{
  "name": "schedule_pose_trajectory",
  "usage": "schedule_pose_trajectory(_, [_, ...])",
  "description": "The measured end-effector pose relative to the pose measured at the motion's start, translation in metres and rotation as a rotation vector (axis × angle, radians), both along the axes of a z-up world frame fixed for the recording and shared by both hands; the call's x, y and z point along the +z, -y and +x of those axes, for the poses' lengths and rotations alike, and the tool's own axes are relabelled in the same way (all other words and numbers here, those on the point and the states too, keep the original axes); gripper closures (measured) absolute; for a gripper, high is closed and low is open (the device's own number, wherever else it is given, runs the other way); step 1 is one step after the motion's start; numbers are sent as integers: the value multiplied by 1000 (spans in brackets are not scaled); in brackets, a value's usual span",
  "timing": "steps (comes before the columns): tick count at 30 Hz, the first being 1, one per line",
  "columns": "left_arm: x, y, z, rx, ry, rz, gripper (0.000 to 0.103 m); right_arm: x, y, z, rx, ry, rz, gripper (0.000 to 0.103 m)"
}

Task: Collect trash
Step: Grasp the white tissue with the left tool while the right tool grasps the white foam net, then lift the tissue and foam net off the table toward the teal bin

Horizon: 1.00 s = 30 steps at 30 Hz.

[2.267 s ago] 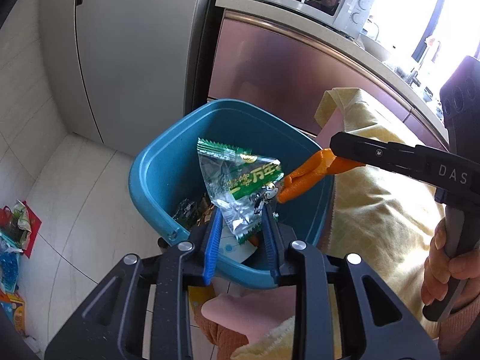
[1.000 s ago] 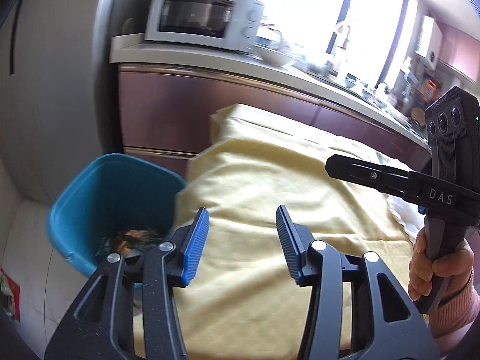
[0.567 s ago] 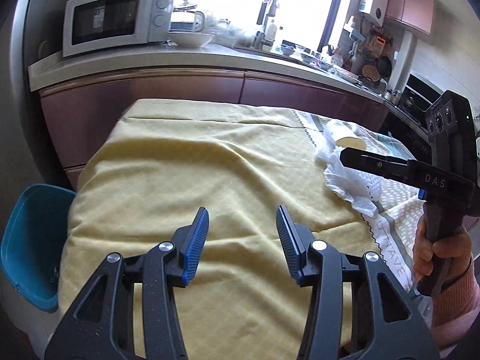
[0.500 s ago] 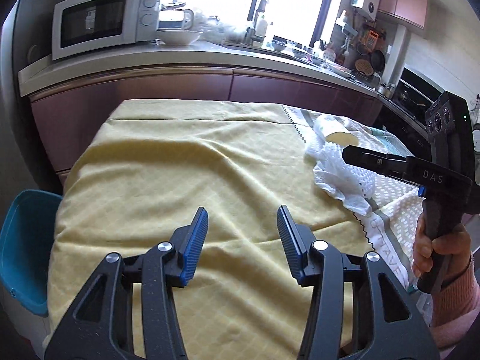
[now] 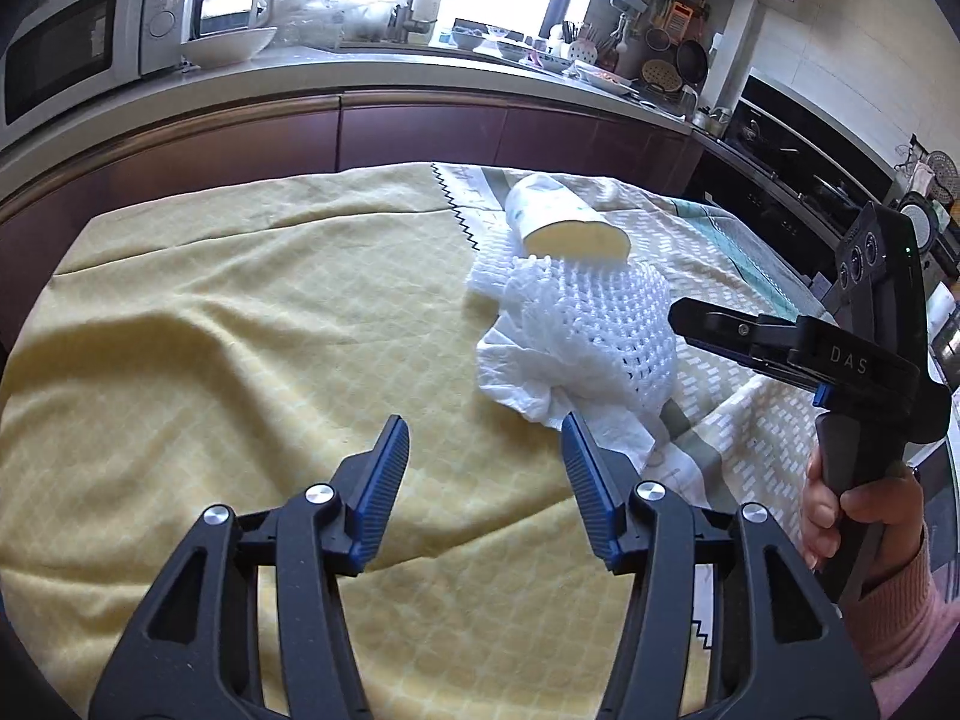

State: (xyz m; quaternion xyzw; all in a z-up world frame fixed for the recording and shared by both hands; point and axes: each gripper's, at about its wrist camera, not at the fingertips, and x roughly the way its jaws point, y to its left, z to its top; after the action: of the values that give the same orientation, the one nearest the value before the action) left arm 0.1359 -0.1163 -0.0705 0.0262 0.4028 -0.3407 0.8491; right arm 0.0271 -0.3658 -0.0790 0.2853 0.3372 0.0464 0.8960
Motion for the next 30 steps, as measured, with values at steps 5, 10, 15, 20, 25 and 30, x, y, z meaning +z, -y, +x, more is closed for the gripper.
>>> schedule_pose_trajectory(5, [-11,25,9,-36,-50,21,48,-9,0,13,25,-23,51,37])
schedule_pose_trajectory(10, [-22,42,22,-60,-111,32,46,-13,1,21,34,-24,91,46])
schedule_pose_trajectory(15, [-26,48,32,-61,-130,19,48,-14,4,20,44,-19,114,69])
schedule_pose_trajectory(20, [-27,55,32,-79,-137,16,71,-11,7,13,55,9,118,89])
schedule_pose_trajectory(25, [-29,54,29,-82,-141,11,92,-3,7,5,62,33,105,91])
schedule_pose_trajectory(30, [-22,43,25,-67,-127,-15,96,5,6,-3,73,58,102,92])
